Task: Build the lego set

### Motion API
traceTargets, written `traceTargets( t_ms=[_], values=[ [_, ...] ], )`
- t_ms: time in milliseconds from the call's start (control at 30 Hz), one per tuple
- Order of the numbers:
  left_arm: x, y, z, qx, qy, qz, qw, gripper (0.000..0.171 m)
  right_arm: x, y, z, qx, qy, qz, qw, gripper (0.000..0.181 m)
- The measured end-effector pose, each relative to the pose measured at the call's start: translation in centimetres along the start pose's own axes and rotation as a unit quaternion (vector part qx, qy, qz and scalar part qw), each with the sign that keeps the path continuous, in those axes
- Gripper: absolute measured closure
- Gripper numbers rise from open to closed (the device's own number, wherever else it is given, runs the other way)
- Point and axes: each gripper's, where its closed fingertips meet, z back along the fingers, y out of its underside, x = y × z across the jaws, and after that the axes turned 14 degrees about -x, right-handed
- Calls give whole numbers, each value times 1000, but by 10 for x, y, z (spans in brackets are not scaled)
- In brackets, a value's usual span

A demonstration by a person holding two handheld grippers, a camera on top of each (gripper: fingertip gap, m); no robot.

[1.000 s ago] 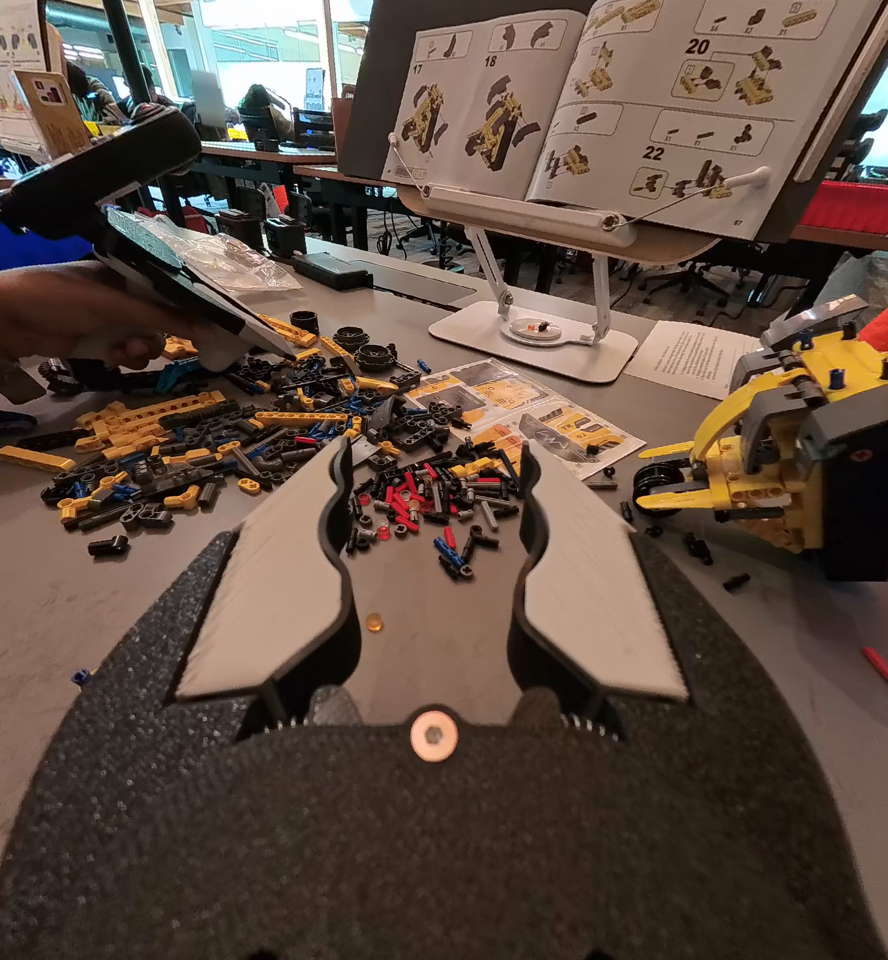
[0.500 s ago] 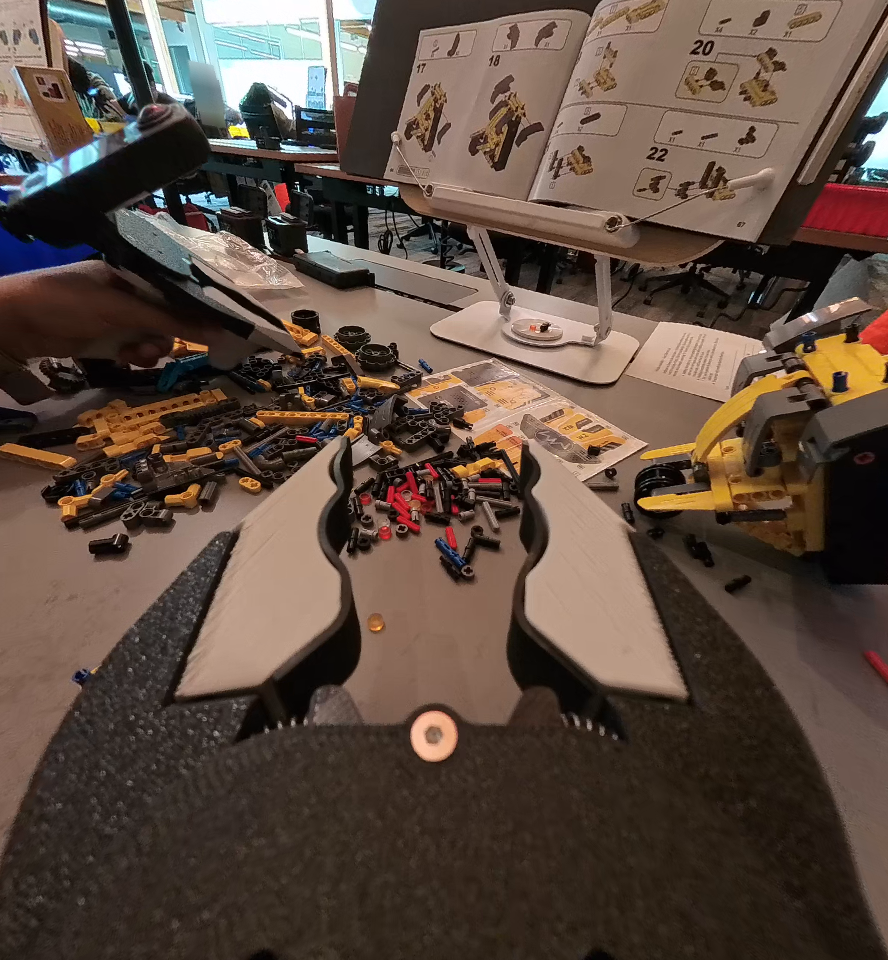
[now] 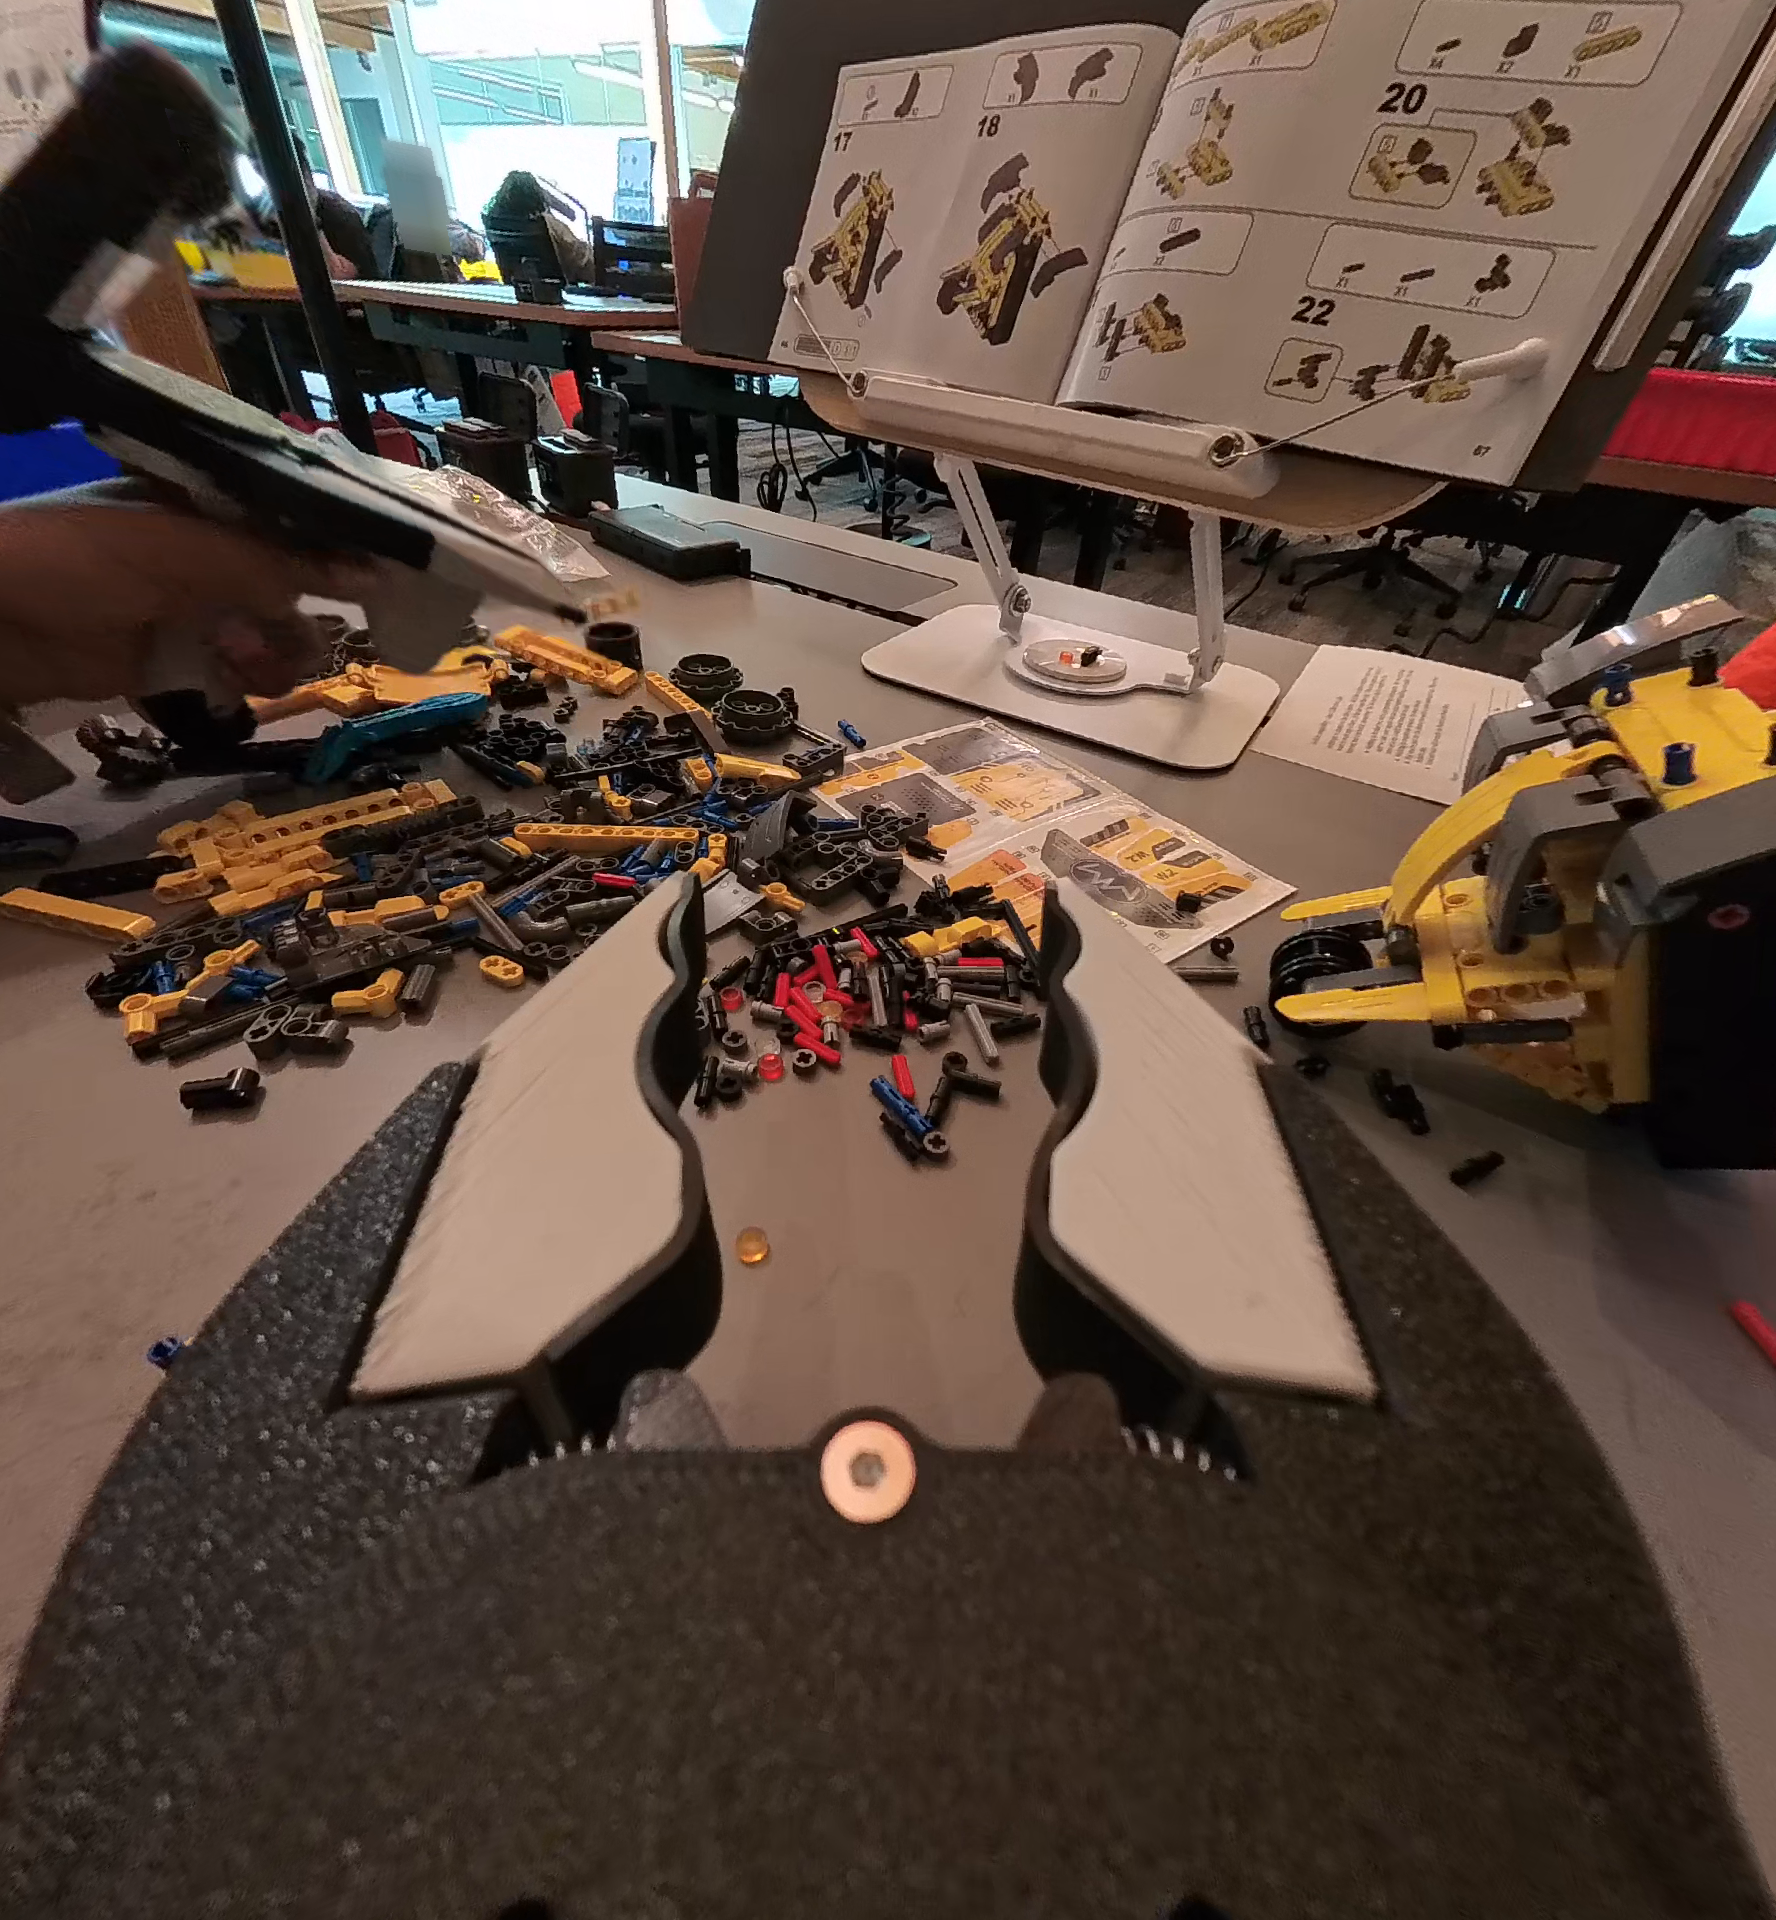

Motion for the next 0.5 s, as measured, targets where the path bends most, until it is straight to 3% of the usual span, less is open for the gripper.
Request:
traceTargets(
  t_ms=[100, 200, 333, 500],
  values=[
    [-39, -29, 11, -74, 120, 86, 986, 167, 0, 0, 0, 1, 0, 1, 1000, 117],
    [-63, -45, 21, -110, 193, 124, 967, 167, 0, 0, 0, 0, 0, 2, 1000, 117],
    [-87, -53, 28, -135, 241, 120, 954, 166, 0, 0, 0, 0, 0, 2, 1000, 117],
    [-105, -56, 33, -147, 255, 78, 952, 166, 0, 0, 0, 1, 0, 2, 1000, 117]
  ],
)
